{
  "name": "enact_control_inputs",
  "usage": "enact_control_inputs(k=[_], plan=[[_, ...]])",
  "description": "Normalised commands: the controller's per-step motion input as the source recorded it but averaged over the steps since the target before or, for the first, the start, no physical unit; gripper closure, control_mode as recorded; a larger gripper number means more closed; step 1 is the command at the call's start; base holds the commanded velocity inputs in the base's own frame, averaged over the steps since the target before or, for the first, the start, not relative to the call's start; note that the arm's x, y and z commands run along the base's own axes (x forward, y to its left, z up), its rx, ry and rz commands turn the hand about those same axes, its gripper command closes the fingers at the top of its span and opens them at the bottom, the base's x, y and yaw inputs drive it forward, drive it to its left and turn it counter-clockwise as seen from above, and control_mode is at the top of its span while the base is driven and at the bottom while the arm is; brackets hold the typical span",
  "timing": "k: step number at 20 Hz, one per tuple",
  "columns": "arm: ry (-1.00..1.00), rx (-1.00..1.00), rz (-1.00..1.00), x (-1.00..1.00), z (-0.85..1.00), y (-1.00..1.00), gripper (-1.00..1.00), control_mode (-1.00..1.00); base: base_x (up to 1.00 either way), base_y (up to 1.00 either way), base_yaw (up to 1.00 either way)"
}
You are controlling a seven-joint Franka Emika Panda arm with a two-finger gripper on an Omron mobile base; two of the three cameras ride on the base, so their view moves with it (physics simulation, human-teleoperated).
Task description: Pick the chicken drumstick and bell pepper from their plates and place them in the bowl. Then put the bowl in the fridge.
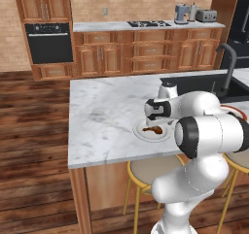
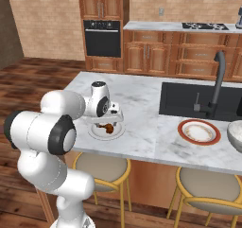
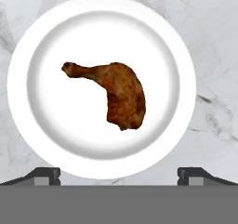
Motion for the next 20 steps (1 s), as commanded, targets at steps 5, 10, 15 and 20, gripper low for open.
enact_control_inputs(k=[5,10,15,20], plan=[[0.00,0.00,0.01,0.01,-0.24,0.00,-1.00,-1.00,0.00,0.00,0.00],[-0.01,0.00,0.03,0.12,-0.13,0.03,-1.00,-1.00,0.00,0.00,0.00],[-0.01,0.00,0.02,0.15,-0.10,0.07,-1.00,-1.00,0.00,0.00,0.00],[-0.02,0.00,0.01,0.15,-0.16,0.05,-1.00,-1.00,0.00,0.00,0.00]])
